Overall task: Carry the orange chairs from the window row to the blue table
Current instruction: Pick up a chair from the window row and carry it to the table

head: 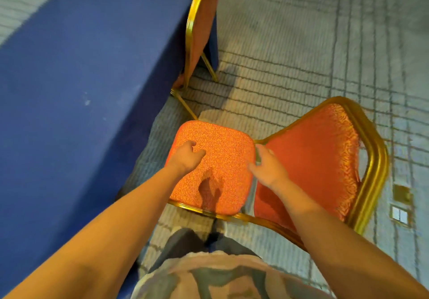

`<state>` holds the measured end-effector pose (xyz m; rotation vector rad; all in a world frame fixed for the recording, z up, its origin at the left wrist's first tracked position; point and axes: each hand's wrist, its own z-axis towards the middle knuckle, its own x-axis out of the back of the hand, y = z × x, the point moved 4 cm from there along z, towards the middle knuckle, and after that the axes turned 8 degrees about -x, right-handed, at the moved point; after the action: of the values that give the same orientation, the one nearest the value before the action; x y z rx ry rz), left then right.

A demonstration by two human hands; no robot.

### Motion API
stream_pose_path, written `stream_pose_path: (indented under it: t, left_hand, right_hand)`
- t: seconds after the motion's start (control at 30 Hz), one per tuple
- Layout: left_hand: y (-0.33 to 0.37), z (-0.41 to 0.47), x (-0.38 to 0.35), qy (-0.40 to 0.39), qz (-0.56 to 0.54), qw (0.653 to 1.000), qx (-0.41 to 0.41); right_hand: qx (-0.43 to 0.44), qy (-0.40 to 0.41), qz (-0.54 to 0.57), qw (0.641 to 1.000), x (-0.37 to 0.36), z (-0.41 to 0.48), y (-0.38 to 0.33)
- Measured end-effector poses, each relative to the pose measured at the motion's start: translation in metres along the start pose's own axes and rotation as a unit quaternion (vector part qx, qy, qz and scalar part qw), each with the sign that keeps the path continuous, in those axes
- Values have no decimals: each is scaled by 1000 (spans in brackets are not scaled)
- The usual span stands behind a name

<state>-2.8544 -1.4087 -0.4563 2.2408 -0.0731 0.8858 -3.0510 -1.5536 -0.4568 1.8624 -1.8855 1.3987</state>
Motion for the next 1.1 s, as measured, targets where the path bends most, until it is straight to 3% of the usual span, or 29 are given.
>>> stream_pose_path:
  t: [0.43, 0.8, 1.1]
  left_hand:
    - [55, -59, 35, 24, -2, 998, -54]
    - [88, -130, 8, 73, -58, 992, -88]
    - [131, -178, -57, 116, -87, 984, -100]
  right_hand:
    - [58, 51, -3, 997, 42, -30, -43]
    - [87, 75, -5, 993, 94, -101, -4]
    - [135, 105, -69, 983, 146, -153, 44]
